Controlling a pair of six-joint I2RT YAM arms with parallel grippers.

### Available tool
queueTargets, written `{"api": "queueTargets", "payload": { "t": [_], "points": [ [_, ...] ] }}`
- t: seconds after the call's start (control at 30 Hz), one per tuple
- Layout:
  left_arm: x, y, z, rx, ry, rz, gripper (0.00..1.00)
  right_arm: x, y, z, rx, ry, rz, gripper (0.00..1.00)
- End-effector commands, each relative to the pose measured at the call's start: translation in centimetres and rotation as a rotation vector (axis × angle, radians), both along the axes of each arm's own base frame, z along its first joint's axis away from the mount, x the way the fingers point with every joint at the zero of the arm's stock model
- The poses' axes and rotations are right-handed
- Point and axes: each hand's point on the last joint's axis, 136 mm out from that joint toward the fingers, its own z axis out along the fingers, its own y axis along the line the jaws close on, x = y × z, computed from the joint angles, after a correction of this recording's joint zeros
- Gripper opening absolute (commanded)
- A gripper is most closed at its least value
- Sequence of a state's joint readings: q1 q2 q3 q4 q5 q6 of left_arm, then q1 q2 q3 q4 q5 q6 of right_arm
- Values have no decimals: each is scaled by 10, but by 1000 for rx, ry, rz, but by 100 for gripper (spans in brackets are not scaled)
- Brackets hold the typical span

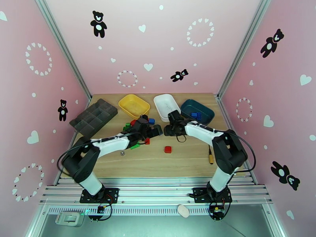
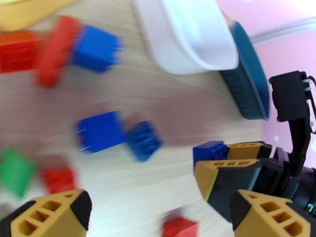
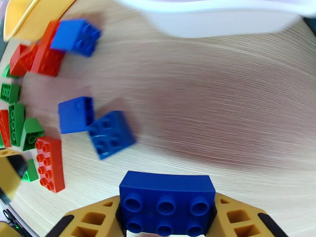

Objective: Sort the legos into containers by color

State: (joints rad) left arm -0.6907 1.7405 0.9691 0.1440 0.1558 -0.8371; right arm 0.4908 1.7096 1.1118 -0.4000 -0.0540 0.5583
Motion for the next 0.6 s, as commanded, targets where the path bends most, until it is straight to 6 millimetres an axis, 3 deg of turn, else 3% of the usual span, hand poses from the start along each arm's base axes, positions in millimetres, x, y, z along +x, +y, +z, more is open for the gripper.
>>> {"api": "queueTargets", "payload": {
  "t": [0.0, 0.3, 0.57],
  "points": [
    [7, -42, 26, -132, -26, -96, 98, 4, -23, 23, 54, -42, -47, 47],
    [40, -126, 51, -297, -24, -220, 98, 32, -125, 51, 115, -116, -322, 45],
    [73, -184, 70, -422, -23, -288, 98, 66, -192, 73, 125, -180, -527, 46]
  ]
}}
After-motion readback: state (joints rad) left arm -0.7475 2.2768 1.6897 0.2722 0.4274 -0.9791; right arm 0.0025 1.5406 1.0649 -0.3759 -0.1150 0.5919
